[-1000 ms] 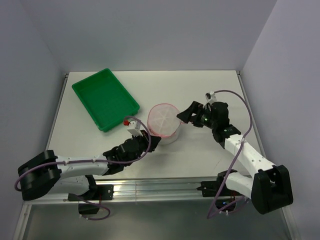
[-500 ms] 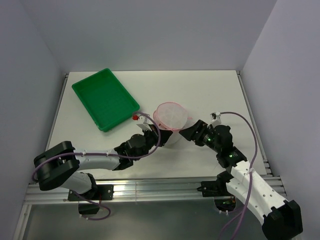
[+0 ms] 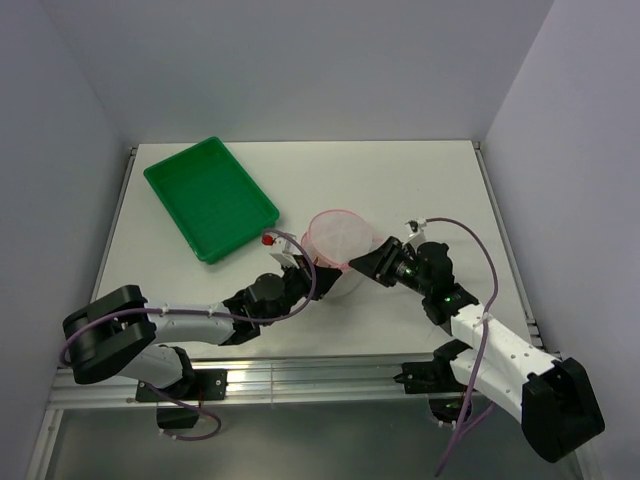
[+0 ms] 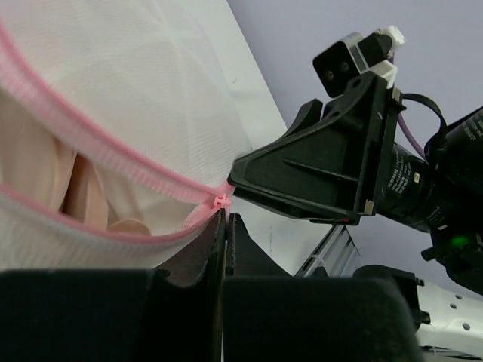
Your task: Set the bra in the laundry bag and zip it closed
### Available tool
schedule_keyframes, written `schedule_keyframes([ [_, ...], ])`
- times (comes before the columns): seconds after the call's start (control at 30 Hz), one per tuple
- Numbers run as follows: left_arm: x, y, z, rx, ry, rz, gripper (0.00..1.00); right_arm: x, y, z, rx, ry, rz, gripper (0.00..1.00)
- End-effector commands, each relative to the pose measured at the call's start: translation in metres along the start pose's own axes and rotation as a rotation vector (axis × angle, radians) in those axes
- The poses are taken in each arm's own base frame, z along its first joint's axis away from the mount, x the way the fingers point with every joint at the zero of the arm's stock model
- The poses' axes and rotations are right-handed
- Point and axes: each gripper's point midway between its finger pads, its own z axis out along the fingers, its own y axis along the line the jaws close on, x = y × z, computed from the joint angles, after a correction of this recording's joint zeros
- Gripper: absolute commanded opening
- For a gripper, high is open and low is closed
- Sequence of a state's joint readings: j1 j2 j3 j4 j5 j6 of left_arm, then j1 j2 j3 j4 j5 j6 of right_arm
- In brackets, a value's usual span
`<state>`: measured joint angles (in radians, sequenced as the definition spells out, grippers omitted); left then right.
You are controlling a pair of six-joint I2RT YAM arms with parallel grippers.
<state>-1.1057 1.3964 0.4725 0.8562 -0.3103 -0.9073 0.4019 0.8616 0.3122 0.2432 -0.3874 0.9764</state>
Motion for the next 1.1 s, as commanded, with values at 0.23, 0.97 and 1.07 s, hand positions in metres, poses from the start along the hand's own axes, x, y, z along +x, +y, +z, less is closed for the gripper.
schedule_keyframes([
  [0.23, 0.003, -0.011, -0.009, 0.069, 0.024, -0.03, 0.0, -0.021, 0.024, 0.008, -0.065, -0.059, -0.062, 0.09],
  [0.97, -0.03, 0.046, -0.051, -0.159, -0.049, 0.098, 0.0, -0.093, 0.008, 0.037, -0.042, -0.051, -0.193, 0.04],
  [1.07, -0.023, 0.029, -0.04, -0.088, -0.034, 0.073, 0.0, -0.101, 0.008, 0.033, 0.017, -0.081, -0.221, 0.51],
])
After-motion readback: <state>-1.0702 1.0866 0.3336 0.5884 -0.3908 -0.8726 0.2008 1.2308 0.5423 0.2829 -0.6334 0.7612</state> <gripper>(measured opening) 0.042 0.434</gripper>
